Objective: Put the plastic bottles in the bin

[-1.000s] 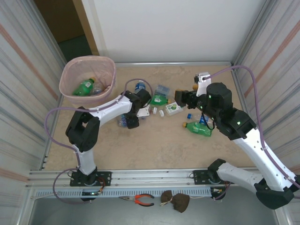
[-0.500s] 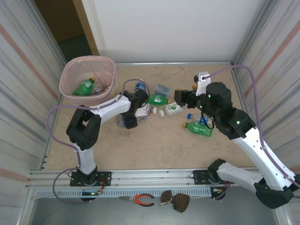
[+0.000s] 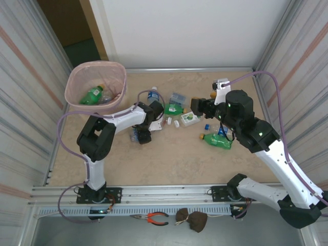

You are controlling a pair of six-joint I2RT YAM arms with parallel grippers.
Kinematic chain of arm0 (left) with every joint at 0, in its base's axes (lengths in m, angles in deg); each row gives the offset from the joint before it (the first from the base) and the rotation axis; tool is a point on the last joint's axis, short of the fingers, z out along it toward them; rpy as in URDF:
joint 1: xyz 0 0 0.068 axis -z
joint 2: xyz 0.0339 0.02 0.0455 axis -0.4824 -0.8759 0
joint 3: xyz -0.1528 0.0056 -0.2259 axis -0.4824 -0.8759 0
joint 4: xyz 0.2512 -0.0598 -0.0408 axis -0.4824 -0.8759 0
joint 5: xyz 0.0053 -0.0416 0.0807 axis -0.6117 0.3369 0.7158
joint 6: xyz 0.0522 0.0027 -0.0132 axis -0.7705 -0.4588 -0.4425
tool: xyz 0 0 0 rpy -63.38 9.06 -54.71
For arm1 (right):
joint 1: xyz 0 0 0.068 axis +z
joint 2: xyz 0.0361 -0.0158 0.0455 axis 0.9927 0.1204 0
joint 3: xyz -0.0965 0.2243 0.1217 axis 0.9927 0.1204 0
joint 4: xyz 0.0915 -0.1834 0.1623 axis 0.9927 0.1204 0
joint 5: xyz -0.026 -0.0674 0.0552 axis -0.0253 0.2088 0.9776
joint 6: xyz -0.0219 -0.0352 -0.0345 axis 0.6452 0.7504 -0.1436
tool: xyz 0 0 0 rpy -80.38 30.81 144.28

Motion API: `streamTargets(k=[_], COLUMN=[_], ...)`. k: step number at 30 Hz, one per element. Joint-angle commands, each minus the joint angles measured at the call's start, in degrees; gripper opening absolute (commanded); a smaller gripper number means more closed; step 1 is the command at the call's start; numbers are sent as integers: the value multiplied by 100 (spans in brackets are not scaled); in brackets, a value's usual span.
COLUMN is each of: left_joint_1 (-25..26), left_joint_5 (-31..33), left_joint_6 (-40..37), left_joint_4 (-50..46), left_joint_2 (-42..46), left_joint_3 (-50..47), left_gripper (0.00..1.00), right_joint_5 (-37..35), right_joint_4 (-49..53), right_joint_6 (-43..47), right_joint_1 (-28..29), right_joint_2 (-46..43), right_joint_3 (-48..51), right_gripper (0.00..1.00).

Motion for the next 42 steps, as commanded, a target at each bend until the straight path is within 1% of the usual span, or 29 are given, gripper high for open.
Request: streamTargets(k=[1,10,15,18,20,25,29,35,42], left_joint_1=[43,47,51,78,108,162,181,193,182], left_joint_5=[-88,-113,-210,-388,-498,-801,-1272,-1769,-2109], left_joint_6=[69,88,74,39,27,16,94,190,311], left_joint_4=[-12,-33,-74,-74,-84,-190,-261,-289,-193], left_joint_2=[-97,-114,49,243,379,727,1150,1707,2203], left_joint_3=[-6,-8,-26,-52,-28,115,382,844,1492], left_gripper=[81,77,73,72,69,68,69,68,69], right_joint_5=[-28,-54,-63,-88,-115,-182,-212,-221,-219], right_joint_4=[-134,-117,-106,-89,-66,-28,-20,-15,-37], right_joint_6=[-79,-78,-70,-70,-66,-61,-56,-52,-43], right_joint_1=[-35,-42,-42,-42,-35,-39,-48,-58,-59], right_joint_2=[-153,-210,-232,-264,-306,-377,-409,-418,-418], right_joint_3=[-46,-15,-11,-11,-3,33,26,33,60], right_gripper=[82,82,82,82,82,82,82,82,82])
